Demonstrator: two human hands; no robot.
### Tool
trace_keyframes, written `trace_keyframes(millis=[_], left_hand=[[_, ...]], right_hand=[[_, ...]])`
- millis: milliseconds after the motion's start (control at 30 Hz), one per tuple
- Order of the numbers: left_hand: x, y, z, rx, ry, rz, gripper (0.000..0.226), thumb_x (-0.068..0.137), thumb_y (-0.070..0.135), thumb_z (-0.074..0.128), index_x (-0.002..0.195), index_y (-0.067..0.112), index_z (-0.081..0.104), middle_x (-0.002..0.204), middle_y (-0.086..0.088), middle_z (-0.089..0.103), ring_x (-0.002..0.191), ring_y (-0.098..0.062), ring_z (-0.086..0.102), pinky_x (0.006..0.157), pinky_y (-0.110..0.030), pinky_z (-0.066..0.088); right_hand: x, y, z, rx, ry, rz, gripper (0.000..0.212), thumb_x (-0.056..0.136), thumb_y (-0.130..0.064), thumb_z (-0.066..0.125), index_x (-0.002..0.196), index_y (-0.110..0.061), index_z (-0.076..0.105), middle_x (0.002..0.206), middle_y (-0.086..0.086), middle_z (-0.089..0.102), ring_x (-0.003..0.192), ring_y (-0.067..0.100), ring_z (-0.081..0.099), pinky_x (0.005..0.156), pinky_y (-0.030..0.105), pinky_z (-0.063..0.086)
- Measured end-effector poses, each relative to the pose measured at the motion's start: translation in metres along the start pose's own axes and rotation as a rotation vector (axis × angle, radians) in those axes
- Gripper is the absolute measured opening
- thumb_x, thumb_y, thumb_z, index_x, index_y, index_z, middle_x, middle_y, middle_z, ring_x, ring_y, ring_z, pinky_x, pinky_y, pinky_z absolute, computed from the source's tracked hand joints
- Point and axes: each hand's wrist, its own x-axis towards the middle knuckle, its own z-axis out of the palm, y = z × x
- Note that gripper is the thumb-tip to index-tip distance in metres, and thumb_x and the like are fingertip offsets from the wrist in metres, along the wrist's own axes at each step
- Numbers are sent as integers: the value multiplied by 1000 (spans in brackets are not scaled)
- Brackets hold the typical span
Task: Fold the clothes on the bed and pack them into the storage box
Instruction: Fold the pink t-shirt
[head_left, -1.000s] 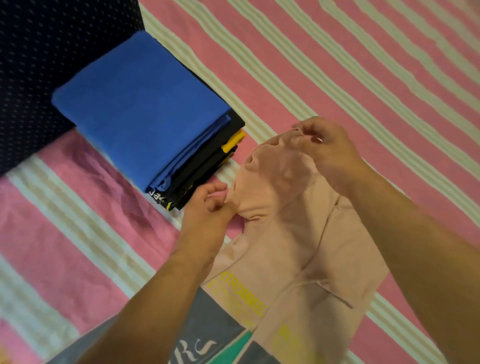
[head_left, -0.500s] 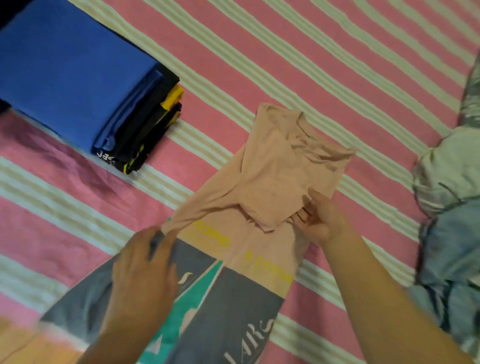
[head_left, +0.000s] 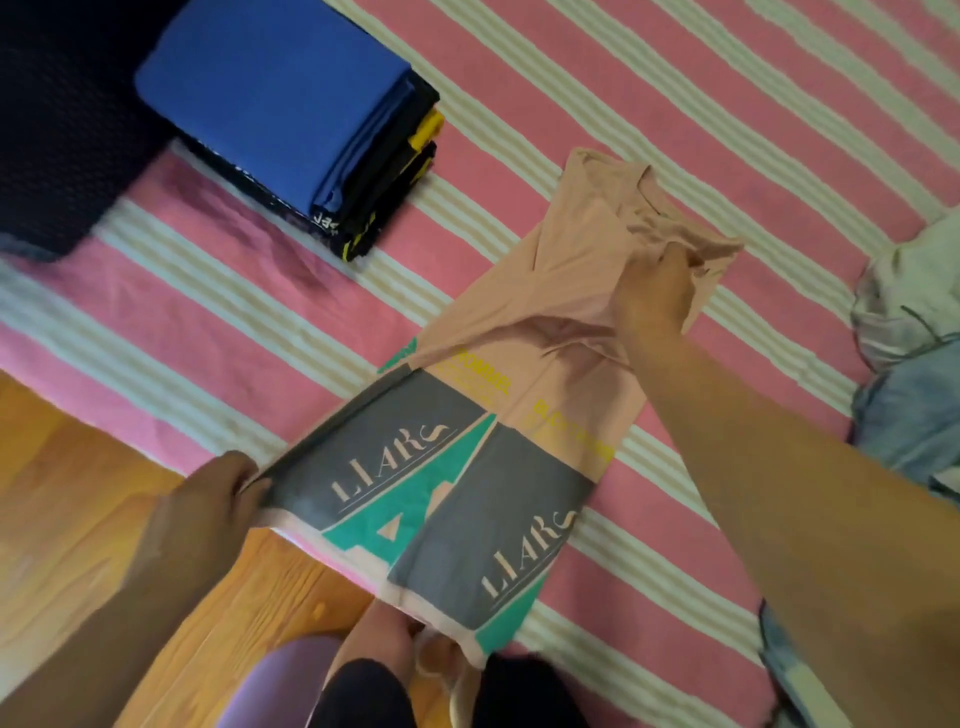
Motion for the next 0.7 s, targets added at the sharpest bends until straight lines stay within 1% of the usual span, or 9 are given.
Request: trace_keyframes(millis=[100,167,233,333,400,500,567,633,700], left_hand=[[-48,14,-2,-18,42,116,8,92,21,72,90,18,64,72,1,60,62,-33,61,55,-32,38],[-82,31,2,-47,29,203,17,93,36,61,87,21,66,70,8,55,60,-28,58,53,-30,37],[-112,55,12,-98,22,247,28,91,44,48,84,24,66,70,11,53,60,-22,54,53,-29,38],[-143,94,46,-56,35,334,21,89,36,52,79,25,67,69,8,59,60,-19,55,53,-30,42],[-152,113,85,18,61,379,13,86,29,59,76,25,67,68,6,60,59,-20,58,54,-30,46],[-147,114,149,122,107,437,36,97,38,43,76,20,66,71,2,59,65,-26,60,58,-36,48],[-142,111,185,162,153,370,35,94,36,41,78,16,65,76,-3,59,70,-33,60,60,-43,49],[-146,113,202,179,207,280,29,89,31,43,80,14,64,78,-6,59,73,-36,57,63,-47,45],[-151,116,206,197,220,245,28,85,32,44,83,13,65,82,-7,60,78,-36,56,68,-48,44]], right_hand=[[5,-19,-20,-68,8,-87,42,106,-25,37,145,-11,43,137,14,56,121,30,56,90,30,41],[7,-25,-43,-38,-9,-132,47,107,-22,38,154,-15,33,147,9,50,131,24,50,95,20,35],[10,-17,-69,-1,8,-166,50,107,-21,38,157,-23,30,143,1,52,128,17,51,95,15,32],[21,16,-103,5,67,-166,58,106,-18,41,158,-36,23,124,-7,53,114,13,54,93,22,39],[38,50,-116,-68,66,-150,65,104,-17,44,160,-34,13,133,2,55,120,19,56,95,26,41],[69,109,-115,-153,-75,-122,79,99,-19,51,160,-33,2,143,9,53,119,28,58,99,35,47],[88,145,-106,-43,-276,-59,92,85,-13,58,158,-39,8,151,1,46,127,24,54,105,41,48],[106,170,-99,106,-368,3,99,66,-5,53,151,-47,25,149,-7,48,126,20,55,101,45,52],[110,176,-99,240,-413,88,84,63,-1,57,136,-44,53,136,-5,61,117,19,62,95,48,55]])
